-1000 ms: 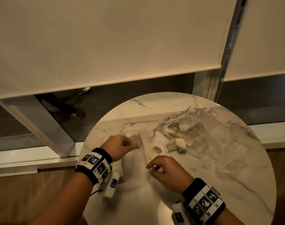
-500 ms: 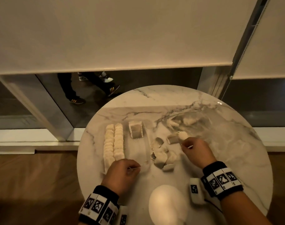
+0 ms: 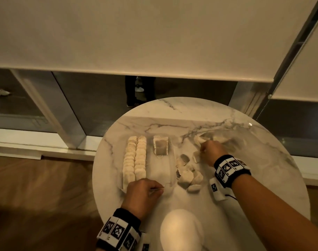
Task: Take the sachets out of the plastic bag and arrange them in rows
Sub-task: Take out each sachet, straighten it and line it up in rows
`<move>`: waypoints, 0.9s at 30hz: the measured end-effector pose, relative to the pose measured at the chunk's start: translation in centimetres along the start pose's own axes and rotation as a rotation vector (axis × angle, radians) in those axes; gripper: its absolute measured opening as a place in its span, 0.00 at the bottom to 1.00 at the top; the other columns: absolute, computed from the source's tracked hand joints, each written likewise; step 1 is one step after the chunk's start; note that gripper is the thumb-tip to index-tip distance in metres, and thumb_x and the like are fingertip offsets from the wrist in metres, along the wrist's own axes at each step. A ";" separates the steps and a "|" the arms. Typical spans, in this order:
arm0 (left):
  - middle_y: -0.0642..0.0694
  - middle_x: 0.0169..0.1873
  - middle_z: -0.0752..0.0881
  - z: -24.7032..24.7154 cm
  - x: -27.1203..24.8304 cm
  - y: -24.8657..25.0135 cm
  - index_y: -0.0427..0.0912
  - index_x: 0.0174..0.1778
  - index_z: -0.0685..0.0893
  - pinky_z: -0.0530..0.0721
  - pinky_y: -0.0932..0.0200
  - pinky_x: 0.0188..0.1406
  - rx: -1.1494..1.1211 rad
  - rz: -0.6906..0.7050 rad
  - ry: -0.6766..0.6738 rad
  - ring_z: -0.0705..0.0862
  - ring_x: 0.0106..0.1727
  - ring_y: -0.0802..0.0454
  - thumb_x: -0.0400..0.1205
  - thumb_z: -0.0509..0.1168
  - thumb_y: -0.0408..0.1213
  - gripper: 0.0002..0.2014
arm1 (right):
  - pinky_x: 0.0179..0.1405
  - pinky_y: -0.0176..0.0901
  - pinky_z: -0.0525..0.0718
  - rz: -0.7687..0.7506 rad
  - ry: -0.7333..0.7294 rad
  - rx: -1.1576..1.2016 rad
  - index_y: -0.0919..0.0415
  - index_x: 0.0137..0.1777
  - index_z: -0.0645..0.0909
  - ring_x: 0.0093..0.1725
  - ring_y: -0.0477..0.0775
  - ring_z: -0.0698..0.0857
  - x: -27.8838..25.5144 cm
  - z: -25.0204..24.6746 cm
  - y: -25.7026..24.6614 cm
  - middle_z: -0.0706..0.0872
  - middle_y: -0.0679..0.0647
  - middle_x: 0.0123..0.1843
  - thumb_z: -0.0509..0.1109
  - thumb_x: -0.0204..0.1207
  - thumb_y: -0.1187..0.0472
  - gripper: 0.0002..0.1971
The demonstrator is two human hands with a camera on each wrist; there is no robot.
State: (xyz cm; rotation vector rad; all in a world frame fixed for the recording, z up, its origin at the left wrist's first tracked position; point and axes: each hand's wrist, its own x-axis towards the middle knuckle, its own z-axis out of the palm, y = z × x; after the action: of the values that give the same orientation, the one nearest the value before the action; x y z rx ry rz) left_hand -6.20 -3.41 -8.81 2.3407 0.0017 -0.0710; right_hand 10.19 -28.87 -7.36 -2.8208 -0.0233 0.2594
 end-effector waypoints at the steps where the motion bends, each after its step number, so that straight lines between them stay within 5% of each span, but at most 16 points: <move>1: 0.60 0.46 0.91 -0.1 -0.1 0.1 0.52 0.50 0.94 0.73 0.83 0.49 0.003 0.005 0.007 0.86 0.48 0.69 0.80 0.73 0.44 0.06 | 0.47 0.48 0.89 0.006 -0.017 0.001 0.59 0.55 0.90 0.50 0.63 0.90 0.2 -0.4 -0.3 0.90 0.63 0.54 0.71 0.79 0.65 0.09; 6: 0.61 0.47 0.91 -0.5 -0.3 0.1 0.54 0.50 0.93 0.76 0.81 0.51 0.001 -0.004 0.009 0.86 0.49 0.69 0.79 0.73 0.47 0.07 | 0.43 0.41 0.79 -0.036 0.038 0.062 0.51 0.43 0.87 0.42 0.52 0.84 0.3 -3.0 -1.3 0.90 0.54 0.48 0.74 0.79 0.57 0.04; 11: 0.63 0.47 0.91 -1.0 -0.5 0.1 0.57 0.50 0.93 0.68 0.85 0.47 0.042 -0.015 -0.005 0.84 0.50 0.70 0.78 0.71 0.57 0.12 | 0.45 0.42 0.77 -0.197 0.075 0.217 0.52 0.50 0.87 0.42 0.45 0.82 -1.1 -6.0 -4.8 0.86 0.47 0.45 0.73 0.81 0.54 0.04; 16: 0.63 0.48 0.91 -1.1 -0.5 0.2 0.57 0.49 0.93 0.76 0.62 0.65 0.048 -0.049 -0.021 0.84 0.51 0.68 0.77 0.70 0.59 0.14 | 0.42 0.40 0.75 -0.310 -0.031 0.211 0.50 0.49 0.89 0.43 0.39 0.81 -1.1 -6.3 -9.1 0.86 0.43 0.47 0.75 0.79 0.49 0.07; 21: 0.61 0.49 0.91 -1.1 -0.4 0.3 0.56 0.50 0.93 0.77 0.59 0.65 0.031 -0.054 -0.027 0.84 0.52 0.66 0.78 0.70 0.59 0.14 | 0.48 0.41 0.78 -0.386 -0.226 0.039 0.47 0.45 0.89 0.47 0.45 0.83 0.2 -4.6 -12.8 0.88 0.44 0.50 0.78 0.76 0.49 0.04; 27: 0.62 0.49 0.91 -1.1 -0.7 0.3 0.56 0.50 0.93 0.77 0.57 0.66 0.011 -0.056 -0.021 0.84 0.53 0.66 0.78 0.70 0.59 0.14 | 0.48 0.40 0.79 -0.403 -0.359 -0.244 0.57 0.56 0.91 0.52 0.52 0.87 1.7 -1.8 -15.2 0.92 0.52 0.54 0.79 0.75 0.56 0.11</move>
State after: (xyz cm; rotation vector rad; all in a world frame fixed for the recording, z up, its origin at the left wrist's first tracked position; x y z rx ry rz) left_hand -6.81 -2.80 -7.75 2.3514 0.0574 -0.1233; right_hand 12.40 -14.84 -1.36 -2.8771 -0.7367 0.7002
